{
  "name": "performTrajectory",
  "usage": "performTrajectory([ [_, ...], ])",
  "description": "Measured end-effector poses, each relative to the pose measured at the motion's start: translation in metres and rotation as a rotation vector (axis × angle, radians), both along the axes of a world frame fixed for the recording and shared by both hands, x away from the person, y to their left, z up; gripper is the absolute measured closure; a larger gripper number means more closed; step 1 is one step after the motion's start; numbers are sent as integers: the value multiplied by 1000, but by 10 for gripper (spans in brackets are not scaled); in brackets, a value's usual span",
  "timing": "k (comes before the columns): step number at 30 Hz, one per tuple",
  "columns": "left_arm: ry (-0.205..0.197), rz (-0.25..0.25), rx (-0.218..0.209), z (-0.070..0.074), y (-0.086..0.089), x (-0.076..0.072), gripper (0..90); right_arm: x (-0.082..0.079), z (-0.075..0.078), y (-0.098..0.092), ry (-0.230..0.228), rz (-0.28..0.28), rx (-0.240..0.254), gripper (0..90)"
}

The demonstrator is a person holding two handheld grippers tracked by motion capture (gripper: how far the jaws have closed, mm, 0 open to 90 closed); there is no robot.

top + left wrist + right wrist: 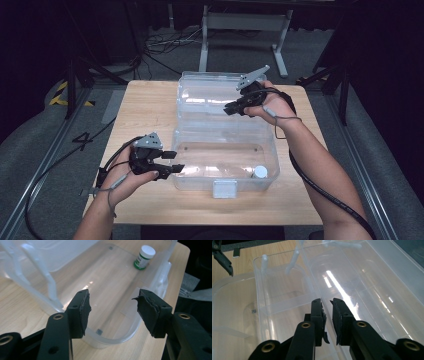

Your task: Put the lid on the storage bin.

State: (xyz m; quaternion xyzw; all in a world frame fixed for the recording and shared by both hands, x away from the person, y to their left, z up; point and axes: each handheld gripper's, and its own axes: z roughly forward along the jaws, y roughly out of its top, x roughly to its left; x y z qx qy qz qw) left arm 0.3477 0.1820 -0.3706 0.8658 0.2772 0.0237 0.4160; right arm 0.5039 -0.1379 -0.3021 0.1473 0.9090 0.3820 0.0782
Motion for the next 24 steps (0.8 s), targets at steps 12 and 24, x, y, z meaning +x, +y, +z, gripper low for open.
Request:
performTrajectory([
  [12,37,-126,50,-13,-18,-3,435,0,-1,-1,2,-3,10,792],
  [24,74,-202,54,-25,-27,-1,474,0,-1,-2,3,-3,12,791],
])
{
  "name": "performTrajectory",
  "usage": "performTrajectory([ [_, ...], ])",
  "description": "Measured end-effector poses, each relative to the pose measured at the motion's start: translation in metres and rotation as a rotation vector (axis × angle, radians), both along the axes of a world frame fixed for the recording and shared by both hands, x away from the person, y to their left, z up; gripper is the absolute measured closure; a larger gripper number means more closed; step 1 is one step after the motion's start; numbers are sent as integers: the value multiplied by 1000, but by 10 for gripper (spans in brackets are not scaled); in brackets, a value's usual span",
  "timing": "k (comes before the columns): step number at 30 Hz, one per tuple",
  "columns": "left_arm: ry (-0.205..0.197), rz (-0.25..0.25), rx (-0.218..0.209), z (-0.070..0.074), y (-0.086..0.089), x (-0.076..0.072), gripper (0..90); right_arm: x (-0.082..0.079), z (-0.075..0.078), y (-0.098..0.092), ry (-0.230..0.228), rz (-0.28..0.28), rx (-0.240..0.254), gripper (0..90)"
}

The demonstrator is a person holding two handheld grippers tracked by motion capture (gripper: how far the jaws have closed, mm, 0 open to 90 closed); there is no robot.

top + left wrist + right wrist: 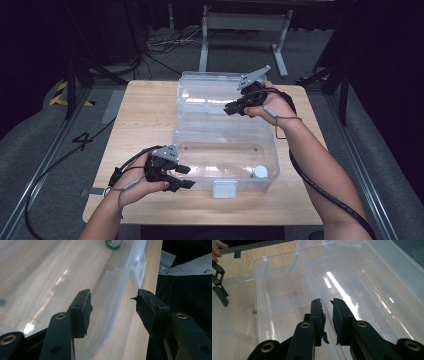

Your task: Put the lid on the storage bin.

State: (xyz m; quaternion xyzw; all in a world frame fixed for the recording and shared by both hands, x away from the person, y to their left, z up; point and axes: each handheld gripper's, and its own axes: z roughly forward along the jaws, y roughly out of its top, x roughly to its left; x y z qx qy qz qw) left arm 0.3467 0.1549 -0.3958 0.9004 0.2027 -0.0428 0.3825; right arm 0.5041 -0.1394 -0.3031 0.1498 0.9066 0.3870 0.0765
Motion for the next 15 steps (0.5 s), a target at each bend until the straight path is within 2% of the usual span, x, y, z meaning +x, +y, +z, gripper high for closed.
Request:
performTrajectory([
  [6,-12,-20,44,-5,-6,0,507,0,0,0,-4,-1,2,789],
  [11,-10,-43,91,-7,-9,-2,596,0,0,1,-5,0,1,789],
  [15,-14,-42,89,-7,-9,-1,684,-1,-1,1,-6,-1,1,789],
])
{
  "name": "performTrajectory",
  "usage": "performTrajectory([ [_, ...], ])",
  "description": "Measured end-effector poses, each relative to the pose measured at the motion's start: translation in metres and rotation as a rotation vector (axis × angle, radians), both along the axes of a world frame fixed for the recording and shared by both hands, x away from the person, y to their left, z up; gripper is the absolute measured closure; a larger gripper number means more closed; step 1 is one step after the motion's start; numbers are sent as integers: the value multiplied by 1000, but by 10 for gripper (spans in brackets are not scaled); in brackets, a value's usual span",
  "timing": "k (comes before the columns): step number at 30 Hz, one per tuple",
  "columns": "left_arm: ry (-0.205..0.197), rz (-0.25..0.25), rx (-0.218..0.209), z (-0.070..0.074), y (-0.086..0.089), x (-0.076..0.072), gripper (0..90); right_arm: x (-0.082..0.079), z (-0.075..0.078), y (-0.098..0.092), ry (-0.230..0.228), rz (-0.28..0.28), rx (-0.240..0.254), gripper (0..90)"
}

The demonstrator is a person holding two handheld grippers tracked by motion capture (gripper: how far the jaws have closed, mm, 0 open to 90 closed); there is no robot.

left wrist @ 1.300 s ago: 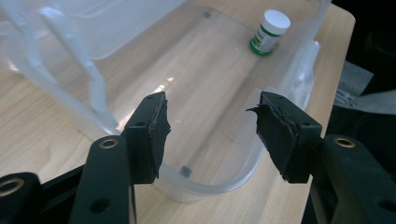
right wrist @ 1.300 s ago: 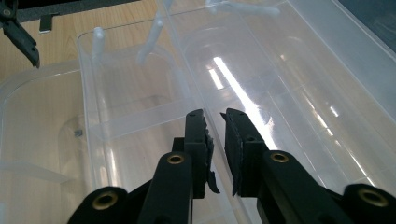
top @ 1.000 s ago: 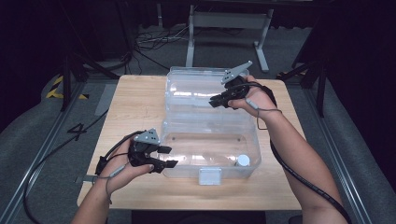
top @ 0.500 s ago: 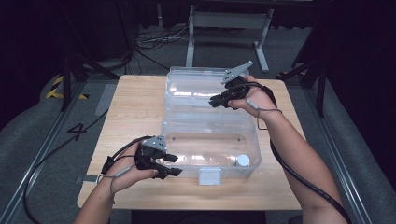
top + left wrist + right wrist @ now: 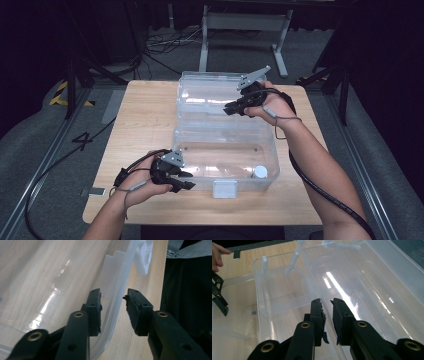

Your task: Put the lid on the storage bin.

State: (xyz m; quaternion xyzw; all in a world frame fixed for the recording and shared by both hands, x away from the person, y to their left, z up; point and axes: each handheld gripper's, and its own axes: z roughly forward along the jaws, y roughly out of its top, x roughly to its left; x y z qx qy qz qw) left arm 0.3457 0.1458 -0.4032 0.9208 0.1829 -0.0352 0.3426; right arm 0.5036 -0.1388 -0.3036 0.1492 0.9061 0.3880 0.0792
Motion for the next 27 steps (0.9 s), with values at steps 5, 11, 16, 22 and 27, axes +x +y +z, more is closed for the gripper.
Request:
performTrajectory([
  [5,-22,-1,9,-1,0,0,761,0,0,0,-3,1,-1,790],
  [11,-29,-8,5,-1,0,0,766,-1,0,0,-8,4,-4,800],
  [16,-27,-5,5,-1,0,0,765,-2,0,0,1,3,0,812],
  [22,-12,2,-7,-2,0,1,764,-5,0,-1,-12,10,-2,821],
  [27,-3,5,-11,-3,-1,1,762,-7,0,-3,-17,6,8,822],
])
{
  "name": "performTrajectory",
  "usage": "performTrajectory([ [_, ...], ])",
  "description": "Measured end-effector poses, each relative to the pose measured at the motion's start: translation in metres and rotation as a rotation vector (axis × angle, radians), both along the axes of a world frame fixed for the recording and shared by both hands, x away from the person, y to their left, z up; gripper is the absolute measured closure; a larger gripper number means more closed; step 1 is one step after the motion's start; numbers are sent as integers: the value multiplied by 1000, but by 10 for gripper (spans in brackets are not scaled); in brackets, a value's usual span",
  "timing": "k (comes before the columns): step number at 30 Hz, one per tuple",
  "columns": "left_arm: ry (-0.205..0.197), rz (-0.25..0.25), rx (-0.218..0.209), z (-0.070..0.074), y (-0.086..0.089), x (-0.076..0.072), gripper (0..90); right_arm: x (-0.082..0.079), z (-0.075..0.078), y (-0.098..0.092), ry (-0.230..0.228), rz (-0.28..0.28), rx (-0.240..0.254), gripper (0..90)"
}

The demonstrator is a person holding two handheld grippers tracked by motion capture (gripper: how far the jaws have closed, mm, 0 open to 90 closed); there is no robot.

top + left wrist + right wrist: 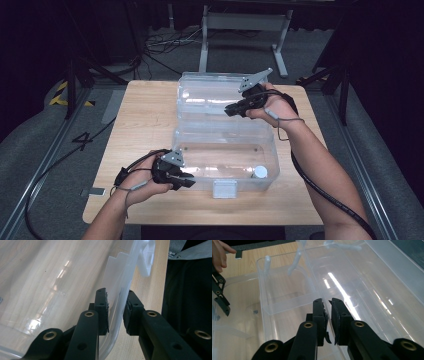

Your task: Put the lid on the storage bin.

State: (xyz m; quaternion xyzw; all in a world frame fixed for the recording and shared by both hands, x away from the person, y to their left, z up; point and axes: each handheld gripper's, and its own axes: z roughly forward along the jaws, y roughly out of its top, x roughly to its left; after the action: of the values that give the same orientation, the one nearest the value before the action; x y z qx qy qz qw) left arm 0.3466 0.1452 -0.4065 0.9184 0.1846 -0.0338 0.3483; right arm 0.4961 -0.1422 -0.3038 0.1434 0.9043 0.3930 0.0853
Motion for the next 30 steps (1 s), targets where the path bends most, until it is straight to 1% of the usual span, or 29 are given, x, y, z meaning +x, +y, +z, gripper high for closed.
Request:
performTrajectory([
  [2,1,1,-1,0,0,0,762,-2,0,0,-1,-3,1,824],
  [12,5,3,3,-1,-2,1,760,-12,3,0,-31,22,-3,831],
  [14,8,2,6,-1,-2,1,760,-14,4,-1,-26,25,-2,831],
  [15,7,1,11,-1,-2,1,760,-15,4,-1,-33,30,-6,830],
  [19,9,3,16,-1,-2,1,759,-19,5,-2,-26,30,2,829],
  [23,12,3,5,-2,-2,1,759,-23,6,-2,-27,35,8,828],
  [30,11,5,7,-2,-3,1,759,-30,7,-3,-36,49,8,827],
])
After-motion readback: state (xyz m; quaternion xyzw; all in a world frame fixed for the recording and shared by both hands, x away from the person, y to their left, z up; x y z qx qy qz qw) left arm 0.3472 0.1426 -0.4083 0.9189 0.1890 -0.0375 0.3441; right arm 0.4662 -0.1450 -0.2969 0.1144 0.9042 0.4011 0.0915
